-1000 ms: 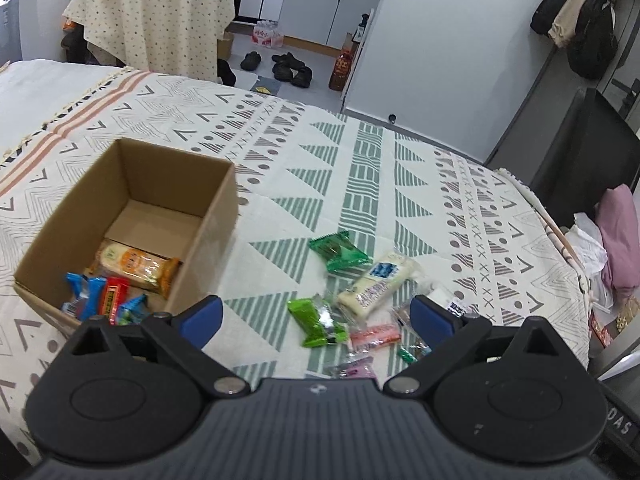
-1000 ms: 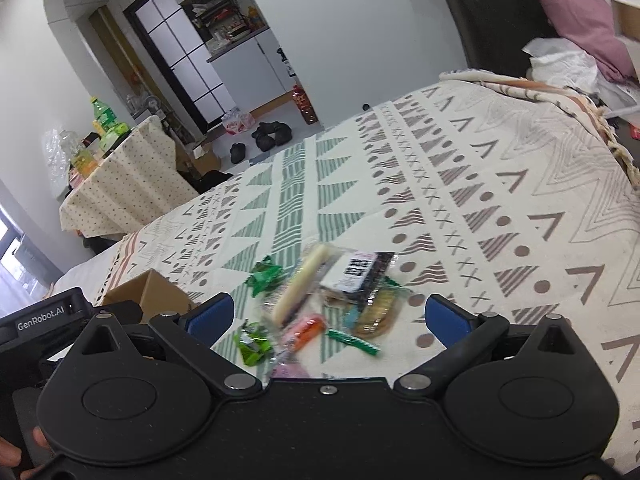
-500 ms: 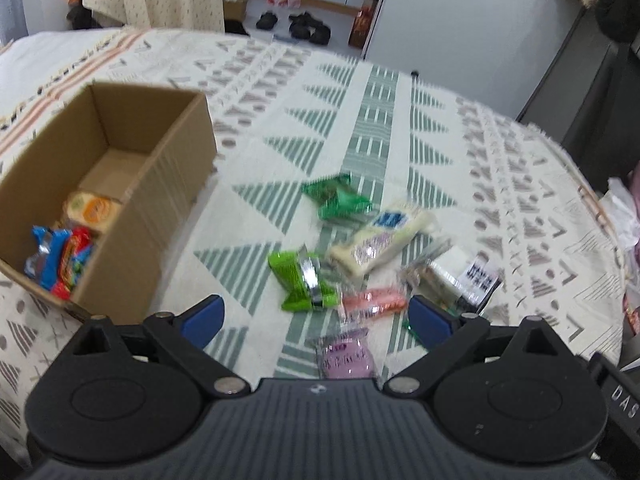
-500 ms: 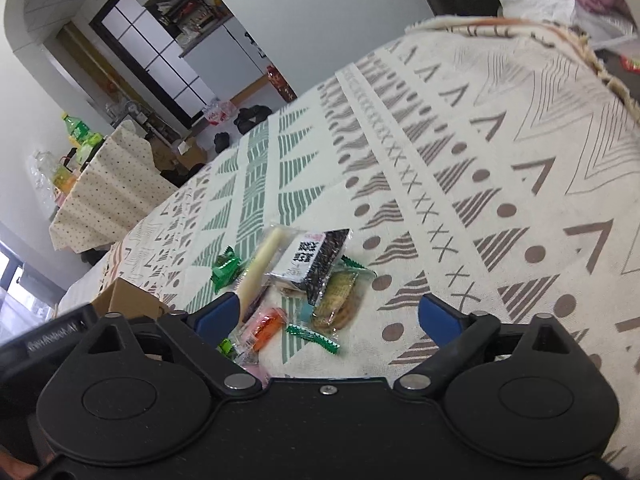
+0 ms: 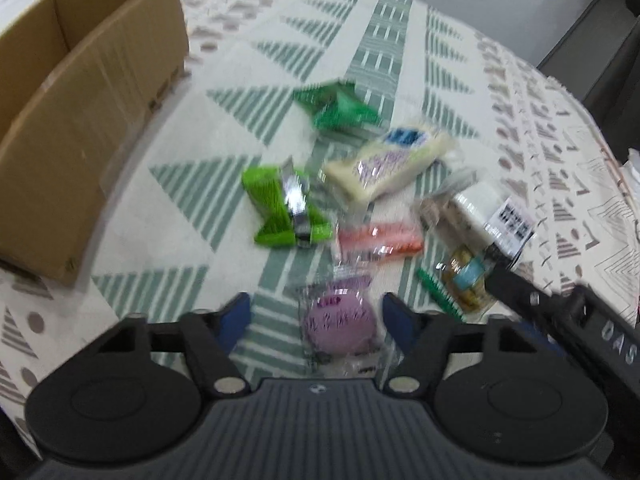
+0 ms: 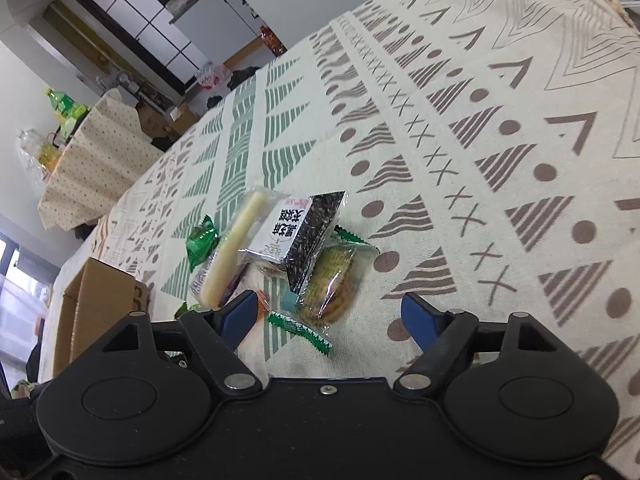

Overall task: Organize snacks
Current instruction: 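Lower the left tool onto the pink round candy while the right tool lowers onto the teal biscuit pack, then close the left tool on the pink candy while the right tool grasps the teal biscuit pack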

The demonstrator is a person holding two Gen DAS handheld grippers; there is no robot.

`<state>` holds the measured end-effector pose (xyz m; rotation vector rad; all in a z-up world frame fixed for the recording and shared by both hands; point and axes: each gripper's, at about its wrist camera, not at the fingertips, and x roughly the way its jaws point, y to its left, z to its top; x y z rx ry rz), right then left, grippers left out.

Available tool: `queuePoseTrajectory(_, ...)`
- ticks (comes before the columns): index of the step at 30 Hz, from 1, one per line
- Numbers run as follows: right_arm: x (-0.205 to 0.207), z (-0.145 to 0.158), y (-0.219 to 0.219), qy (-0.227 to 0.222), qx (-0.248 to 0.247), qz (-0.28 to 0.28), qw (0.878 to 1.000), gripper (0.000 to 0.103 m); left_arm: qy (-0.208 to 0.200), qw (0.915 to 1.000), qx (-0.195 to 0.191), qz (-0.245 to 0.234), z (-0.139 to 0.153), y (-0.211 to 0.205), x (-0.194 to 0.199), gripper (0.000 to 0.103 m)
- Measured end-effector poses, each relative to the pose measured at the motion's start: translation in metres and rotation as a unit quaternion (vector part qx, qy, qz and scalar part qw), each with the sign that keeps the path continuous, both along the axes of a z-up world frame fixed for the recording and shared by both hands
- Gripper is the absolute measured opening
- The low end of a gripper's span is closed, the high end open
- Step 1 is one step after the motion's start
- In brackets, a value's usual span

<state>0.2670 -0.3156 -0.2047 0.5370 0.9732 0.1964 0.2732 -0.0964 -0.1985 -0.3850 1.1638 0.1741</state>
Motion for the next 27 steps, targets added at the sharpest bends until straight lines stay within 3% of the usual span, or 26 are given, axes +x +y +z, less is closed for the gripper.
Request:
queuePoseTrajectory(1, 0.003, -0.002, 0.002, 0.001, -0.002, 0.003, 1.0, 0.077, 0.001, 1.0, -0.003, 0.001, -0.002, 0.0, 0.0, 0.057)
queuePoseTrajectory(3, 0.007, -0.005, 0.008, 0.003, -0.008, 0.008, 1.0, 0.077, -0.006, 0.9999, 0.01, 0.002, -0.001, -0.001, -0.002, 0.036)
queuePoseTrajectory(20, 0.025, -0.01, 0.054, -0.031, -0.109, 0.037, 0.993, 0.077, -0.031, 0.9982, 0.02, 0.048, 0.01, 0.034, -0.002, 0.033)
queuePoseTrajectory(25, 0.019, -0.008, 0.06, -0.037, -0.163, 0.049, 0.985, 0.053, -0.04, 0.9978, 0.018, 0.049, 0.016, 0.036, -0.003, 0.033)
queuePoseTrajectory(27, 0.015, -0.006, 0.057, -0.034, -0.164, 0.049, 0.985, 0.049, -0.046, 0.9977, 0.017, 0.048, 0.018, 0.035, -0.004, 0.033)
